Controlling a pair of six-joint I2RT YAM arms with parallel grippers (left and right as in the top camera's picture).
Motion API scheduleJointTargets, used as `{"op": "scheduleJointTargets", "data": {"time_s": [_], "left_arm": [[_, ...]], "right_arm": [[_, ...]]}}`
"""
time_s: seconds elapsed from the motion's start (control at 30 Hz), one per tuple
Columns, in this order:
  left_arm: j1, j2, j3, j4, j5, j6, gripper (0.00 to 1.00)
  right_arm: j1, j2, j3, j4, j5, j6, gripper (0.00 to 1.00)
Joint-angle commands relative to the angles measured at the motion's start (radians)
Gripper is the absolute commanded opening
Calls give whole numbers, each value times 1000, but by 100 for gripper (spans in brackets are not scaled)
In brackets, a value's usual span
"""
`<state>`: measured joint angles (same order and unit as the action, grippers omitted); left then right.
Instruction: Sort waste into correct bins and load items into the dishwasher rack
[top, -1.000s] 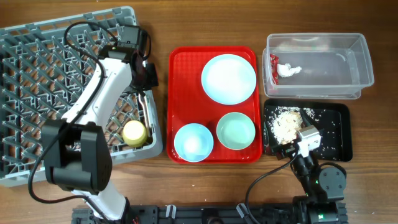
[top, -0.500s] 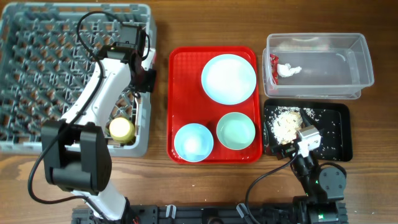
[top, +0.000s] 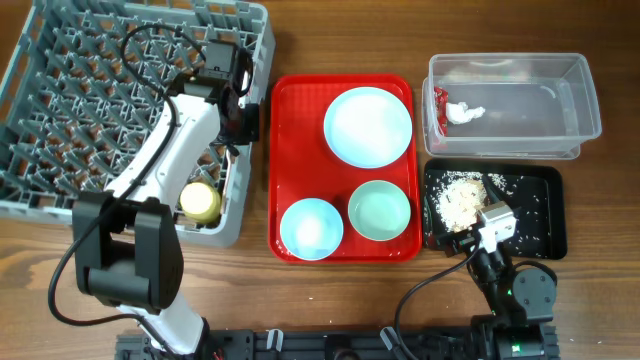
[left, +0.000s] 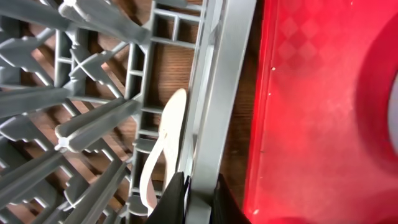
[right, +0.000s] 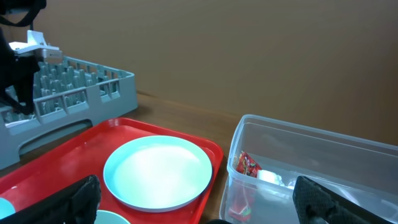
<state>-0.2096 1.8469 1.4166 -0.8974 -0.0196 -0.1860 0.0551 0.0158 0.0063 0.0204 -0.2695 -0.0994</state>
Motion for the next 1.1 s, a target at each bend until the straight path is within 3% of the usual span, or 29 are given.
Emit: {"op": "scheduleJointTargets", "data": {"time_s": [0.0, 0.1, 0.27, 0.33, 0.47, 0.77, 1.07], "left_arm": [[14, 15, -10, -74, 22, -312, 4], [14, 15, -10, -83, 18, -325, 4], [9, 15, -10, -60, 19, 8, 4], [9, 15, -10, -61, 11, 89, 4], [10, 15, -10, -59, 3, 106, 4], [9, 15, -10, -34, 1, 285, 4], [10, 15, -10, -31, 9, 309, 4]], "right_arm": [[-7, -2, -1, 4, -13, -6, 100], [-7, -2, -1, 4, -13, -6, 100], [-7, -2, -1, 4, -13, -6, 100], [-7, -2, -1, 4, -13, -6, 100], [-7, -2, -1, 4, -13, -6, 100], [-7, -2, -1, 4, -13, -5, 100], [-7, -2, -1, 4, -13, -5, 100]]}}
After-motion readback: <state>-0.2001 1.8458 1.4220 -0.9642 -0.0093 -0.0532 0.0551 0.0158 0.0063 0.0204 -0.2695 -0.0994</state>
